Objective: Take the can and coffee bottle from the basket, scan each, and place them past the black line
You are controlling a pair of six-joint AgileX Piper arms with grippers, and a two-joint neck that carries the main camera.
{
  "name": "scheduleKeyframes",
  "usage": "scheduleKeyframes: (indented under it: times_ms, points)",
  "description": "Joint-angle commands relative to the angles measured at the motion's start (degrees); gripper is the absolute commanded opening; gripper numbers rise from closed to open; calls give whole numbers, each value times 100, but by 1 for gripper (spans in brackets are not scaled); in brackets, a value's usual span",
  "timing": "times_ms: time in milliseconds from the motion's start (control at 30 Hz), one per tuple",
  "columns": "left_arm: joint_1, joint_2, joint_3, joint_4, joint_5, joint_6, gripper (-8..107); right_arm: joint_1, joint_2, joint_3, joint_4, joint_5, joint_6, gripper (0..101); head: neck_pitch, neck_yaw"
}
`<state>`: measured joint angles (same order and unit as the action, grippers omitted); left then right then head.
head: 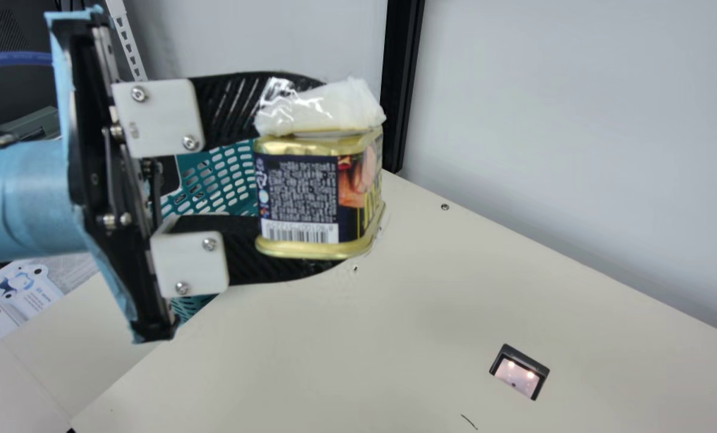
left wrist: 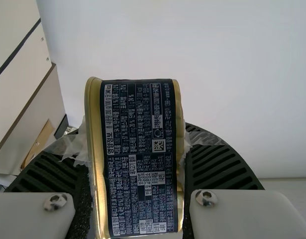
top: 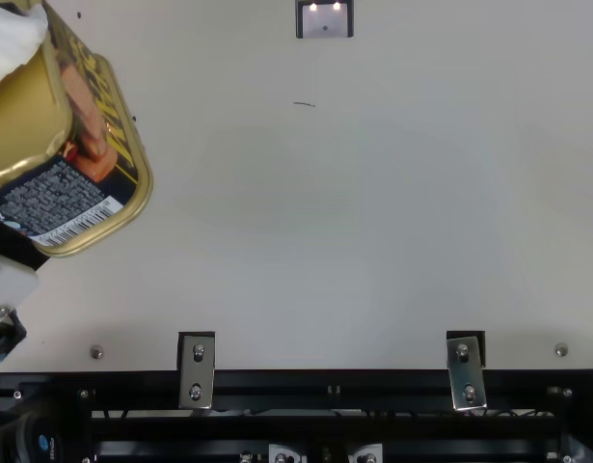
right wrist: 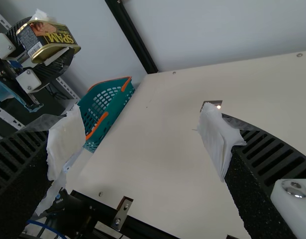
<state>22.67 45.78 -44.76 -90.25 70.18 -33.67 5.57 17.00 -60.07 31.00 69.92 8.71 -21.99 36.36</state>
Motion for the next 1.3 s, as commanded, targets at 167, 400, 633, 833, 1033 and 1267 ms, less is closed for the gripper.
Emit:
scheduleKeyframes:
  times_ms: [167,400,633,833,1033,1267]
  points:
    - [0,0,0,0,0,0,10,0,0,0,0,0,0,101,-64,85]
    - [72,35,-12,135,-113,300,10,0,0,0,0,0,0,101,-64,85]
    - [171,313,-394,799,-618,1479,10,0,0,0,0,0,0,101,-64,85]
    - [-261,643,-858,1479,-1449,2676,10,0,0,0,0,0,0,101,-22,13]
    - [-920,899,-1183,1984,-2263,3491,10,0,0,0,0,0,0,101,229,-646]
    - [-1787,1090,-1280,2434,-3117,4313,10,0,0,0,0,0,0,101,471,-1726]
